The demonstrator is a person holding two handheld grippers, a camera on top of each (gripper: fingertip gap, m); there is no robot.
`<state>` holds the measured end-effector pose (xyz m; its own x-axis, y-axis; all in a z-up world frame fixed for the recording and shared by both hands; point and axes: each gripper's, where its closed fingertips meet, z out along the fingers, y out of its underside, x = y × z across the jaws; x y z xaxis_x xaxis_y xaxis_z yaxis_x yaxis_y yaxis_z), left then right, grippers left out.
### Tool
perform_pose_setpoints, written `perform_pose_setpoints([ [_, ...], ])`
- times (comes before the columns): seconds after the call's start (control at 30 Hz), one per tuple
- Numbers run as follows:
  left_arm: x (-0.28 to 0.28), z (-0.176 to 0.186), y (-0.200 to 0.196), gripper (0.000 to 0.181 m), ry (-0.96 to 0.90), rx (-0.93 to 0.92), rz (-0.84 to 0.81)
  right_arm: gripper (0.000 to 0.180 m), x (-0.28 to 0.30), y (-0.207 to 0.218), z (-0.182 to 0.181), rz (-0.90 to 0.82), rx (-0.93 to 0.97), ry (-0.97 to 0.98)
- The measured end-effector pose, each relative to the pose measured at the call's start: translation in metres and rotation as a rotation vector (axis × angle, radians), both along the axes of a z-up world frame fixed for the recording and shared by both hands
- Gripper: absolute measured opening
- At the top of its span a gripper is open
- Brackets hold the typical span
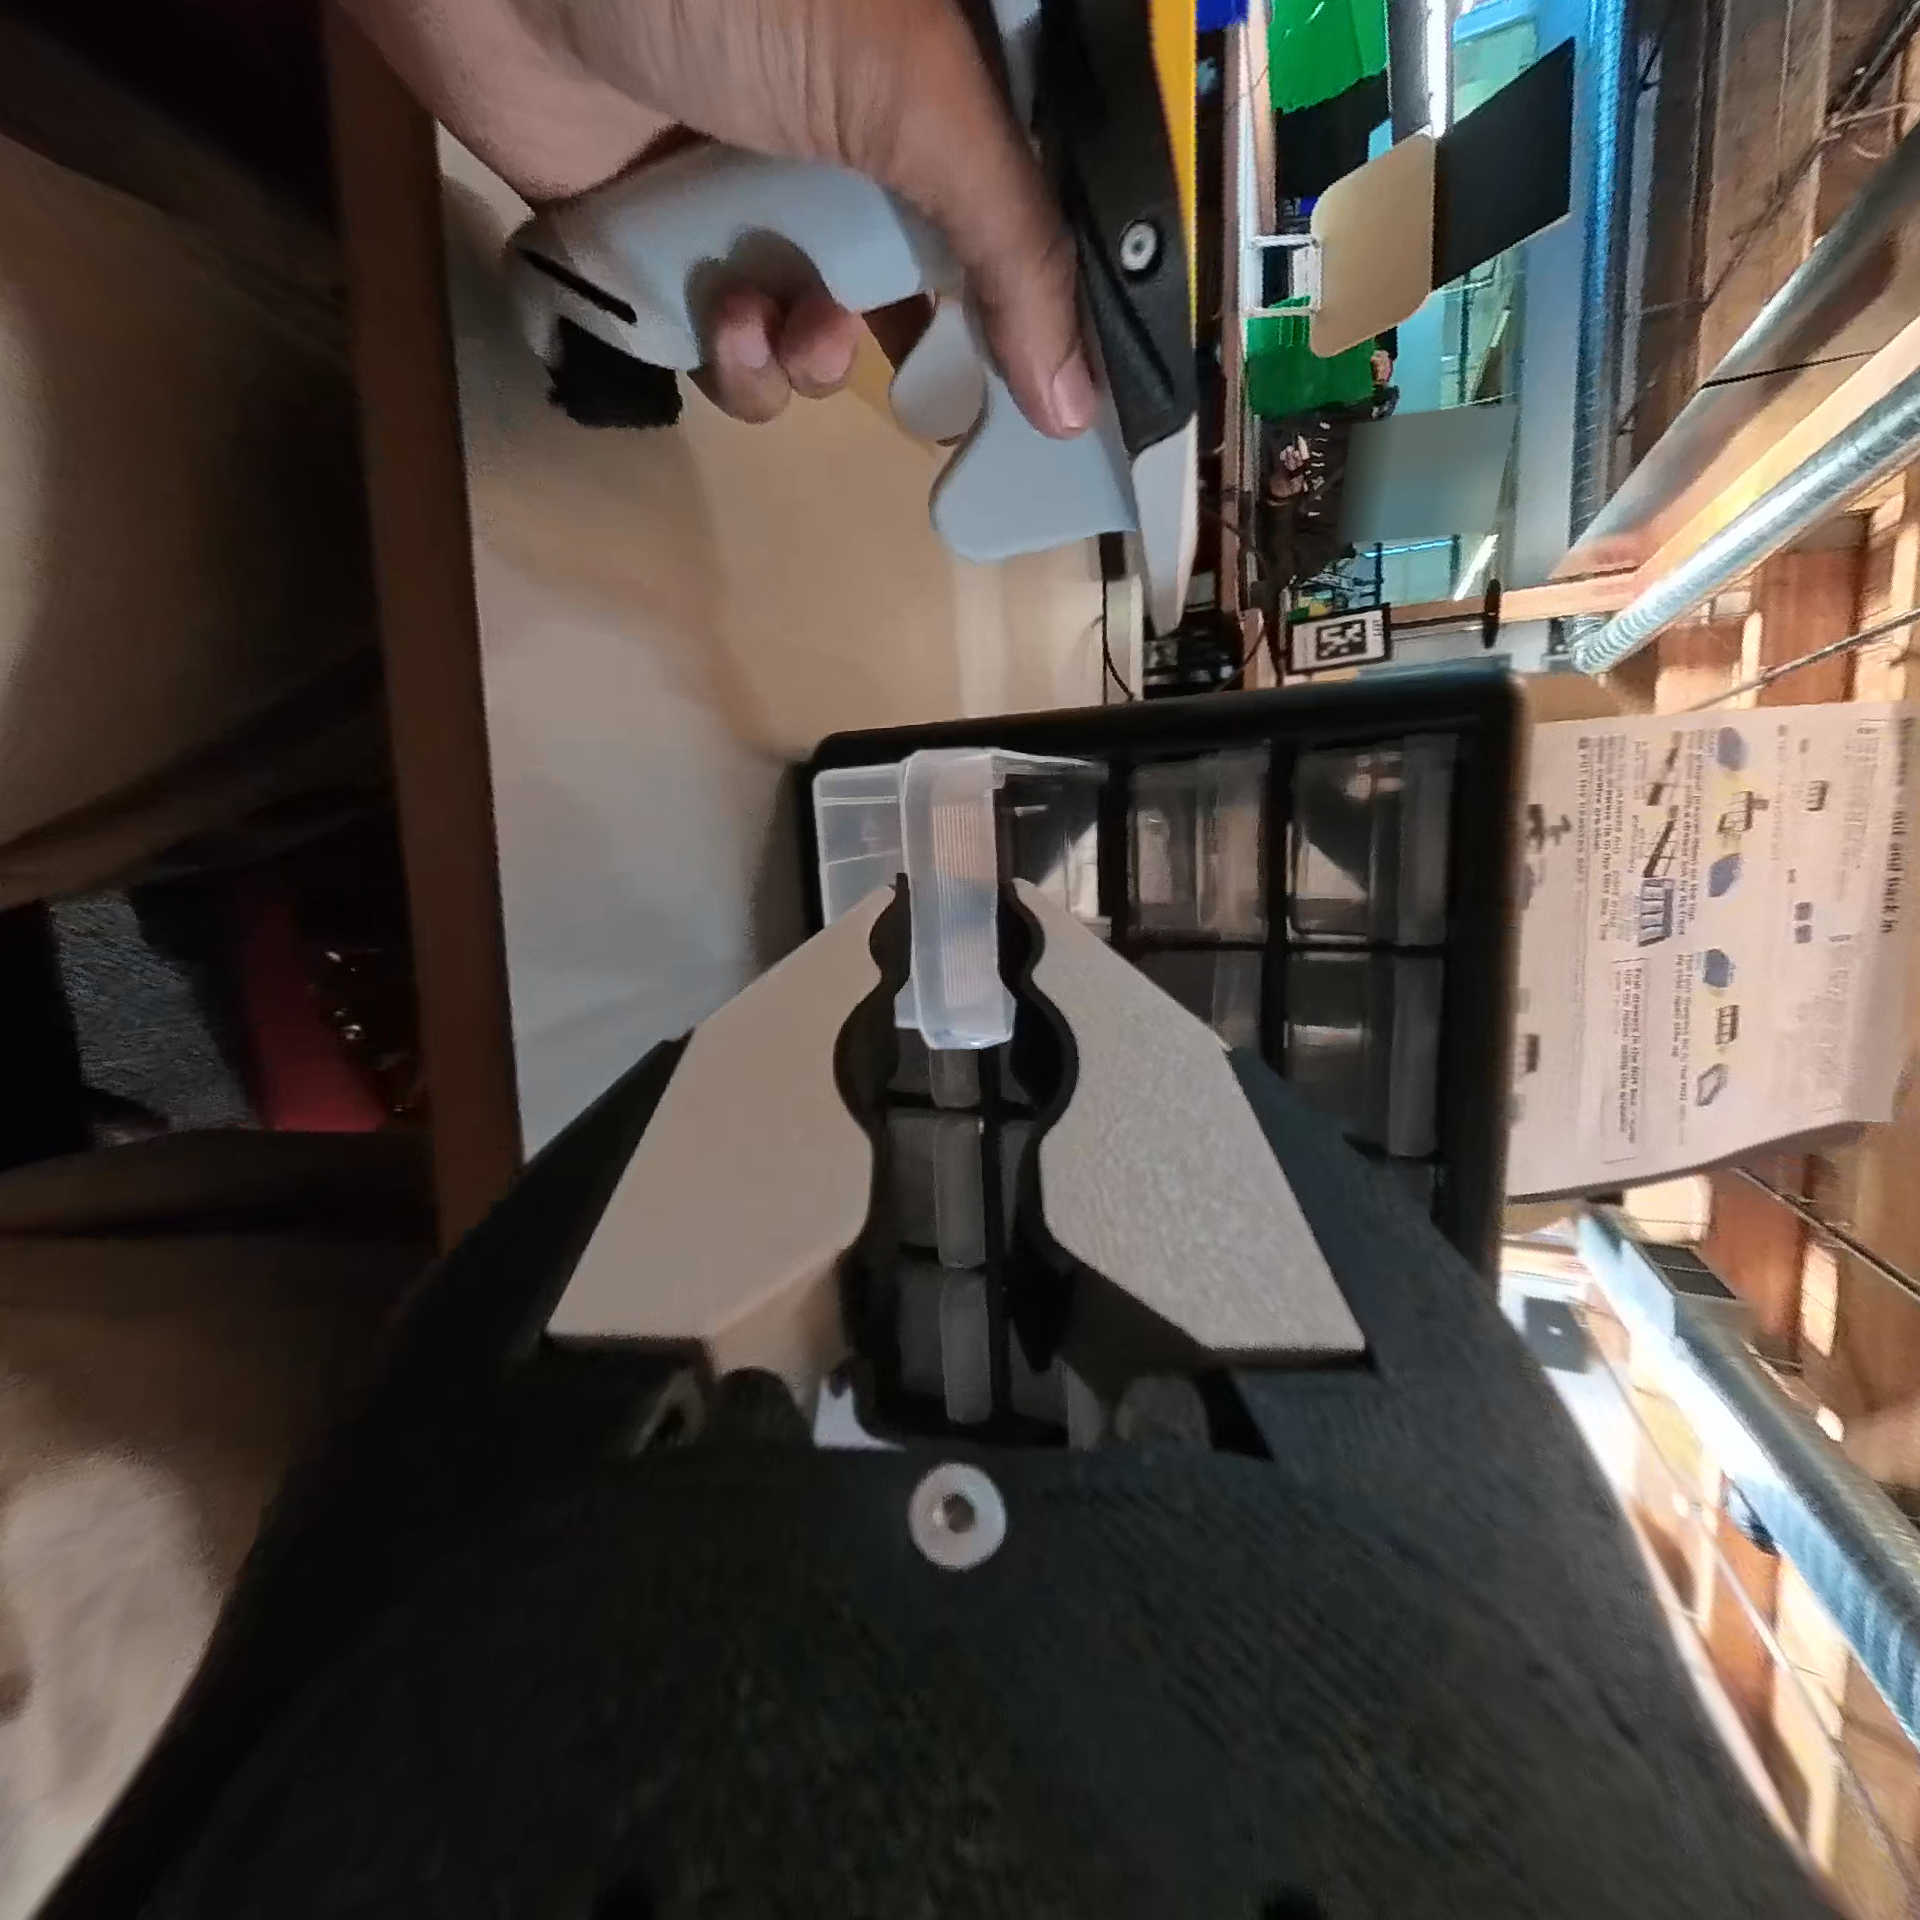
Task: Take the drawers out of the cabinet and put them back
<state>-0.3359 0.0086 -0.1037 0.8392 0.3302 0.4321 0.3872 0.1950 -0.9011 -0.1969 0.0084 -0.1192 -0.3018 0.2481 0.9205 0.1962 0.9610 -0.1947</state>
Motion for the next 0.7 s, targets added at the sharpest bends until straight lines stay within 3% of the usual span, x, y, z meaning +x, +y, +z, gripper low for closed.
perform_pose_setpoints([
  [0.7, 0.003, -0.002, 0.002, 0.052, 0.015, -0.021, -0.005, 0.016, 0.021, -0.016, 0.047, 0.087, -0.363, -0.273],
])
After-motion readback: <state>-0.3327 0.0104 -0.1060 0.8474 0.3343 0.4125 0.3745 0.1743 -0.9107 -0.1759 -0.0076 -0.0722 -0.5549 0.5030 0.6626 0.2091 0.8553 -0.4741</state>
